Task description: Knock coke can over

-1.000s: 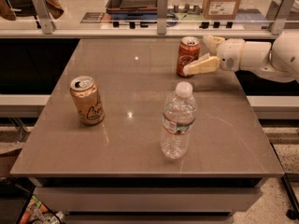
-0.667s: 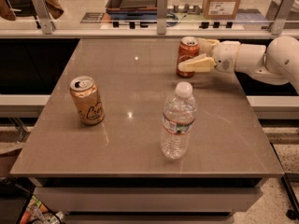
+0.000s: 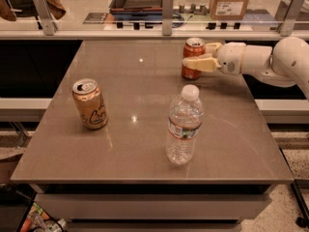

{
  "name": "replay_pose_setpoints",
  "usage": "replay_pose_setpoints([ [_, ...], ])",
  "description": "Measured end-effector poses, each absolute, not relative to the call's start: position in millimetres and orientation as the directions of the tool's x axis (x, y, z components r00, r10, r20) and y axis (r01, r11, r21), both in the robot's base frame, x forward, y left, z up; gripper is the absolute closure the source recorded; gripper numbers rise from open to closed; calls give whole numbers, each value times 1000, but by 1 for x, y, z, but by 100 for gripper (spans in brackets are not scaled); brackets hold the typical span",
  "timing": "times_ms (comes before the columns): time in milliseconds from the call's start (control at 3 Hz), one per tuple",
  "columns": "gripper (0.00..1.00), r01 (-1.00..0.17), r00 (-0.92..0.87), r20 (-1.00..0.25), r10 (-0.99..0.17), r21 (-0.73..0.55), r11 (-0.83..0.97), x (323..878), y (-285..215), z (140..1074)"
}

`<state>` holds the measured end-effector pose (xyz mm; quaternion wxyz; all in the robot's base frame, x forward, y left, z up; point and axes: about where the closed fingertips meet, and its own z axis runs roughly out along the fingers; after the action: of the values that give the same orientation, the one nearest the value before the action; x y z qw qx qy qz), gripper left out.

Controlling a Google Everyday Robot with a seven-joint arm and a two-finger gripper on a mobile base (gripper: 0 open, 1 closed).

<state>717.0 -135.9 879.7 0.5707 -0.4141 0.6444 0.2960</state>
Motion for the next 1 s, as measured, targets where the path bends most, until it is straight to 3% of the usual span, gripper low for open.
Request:
replay_pose_setpoints([
  [333, 88, -874, -5, -981, -195, -90, 478, 717, -133, 879],
  [667, 100, -876, -5, -981, -195, -89, 474, 717, -130, 879],
  [1000, 100, -869, -23, -971, -239, -99, 485, 721, -135, 885],
])
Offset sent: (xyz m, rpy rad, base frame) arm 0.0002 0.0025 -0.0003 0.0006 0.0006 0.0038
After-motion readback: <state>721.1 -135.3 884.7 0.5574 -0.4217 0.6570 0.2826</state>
